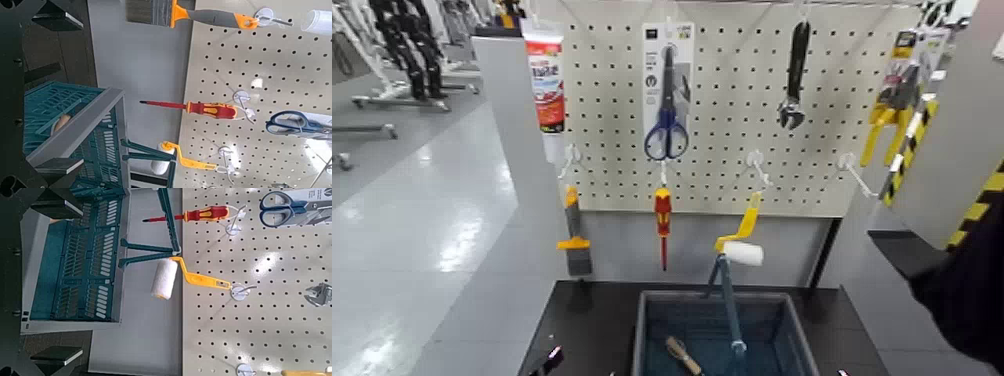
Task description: Put the black wrench into the crate.
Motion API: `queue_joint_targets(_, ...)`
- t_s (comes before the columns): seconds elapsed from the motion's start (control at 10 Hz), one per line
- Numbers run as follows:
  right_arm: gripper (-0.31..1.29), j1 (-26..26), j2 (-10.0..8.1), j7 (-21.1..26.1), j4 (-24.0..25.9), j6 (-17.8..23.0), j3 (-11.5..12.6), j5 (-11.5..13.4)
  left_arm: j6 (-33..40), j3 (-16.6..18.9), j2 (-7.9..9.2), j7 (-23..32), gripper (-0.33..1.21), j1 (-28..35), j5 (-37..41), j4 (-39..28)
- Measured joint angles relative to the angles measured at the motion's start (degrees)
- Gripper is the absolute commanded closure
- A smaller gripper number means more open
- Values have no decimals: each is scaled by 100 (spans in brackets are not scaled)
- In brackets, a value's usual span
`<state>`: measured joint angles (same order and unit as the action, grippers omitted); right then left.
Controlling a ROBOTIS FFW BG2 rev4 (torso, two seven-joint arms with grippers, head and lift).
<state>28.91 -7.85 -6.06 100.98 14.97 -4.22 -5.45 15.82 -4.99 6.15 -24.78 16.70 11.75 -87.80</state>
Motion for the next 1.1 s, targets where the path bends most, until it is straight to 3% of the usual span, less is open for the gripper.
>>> queue_joint_targets(0.4,9,2,-4,-30,48,-18,19,41,0,2,0,-18,10,-9,0,8)
queue_joint_targets(0.8,9,-101,-36,-633,375,-525,284,185,0,7,-18,-18,10,-18,2,18)
queue_joint_targets(1.1,9,-276,-53,-707,594,-721,409,169,0,6,-27,-18,10,-35,2,34)
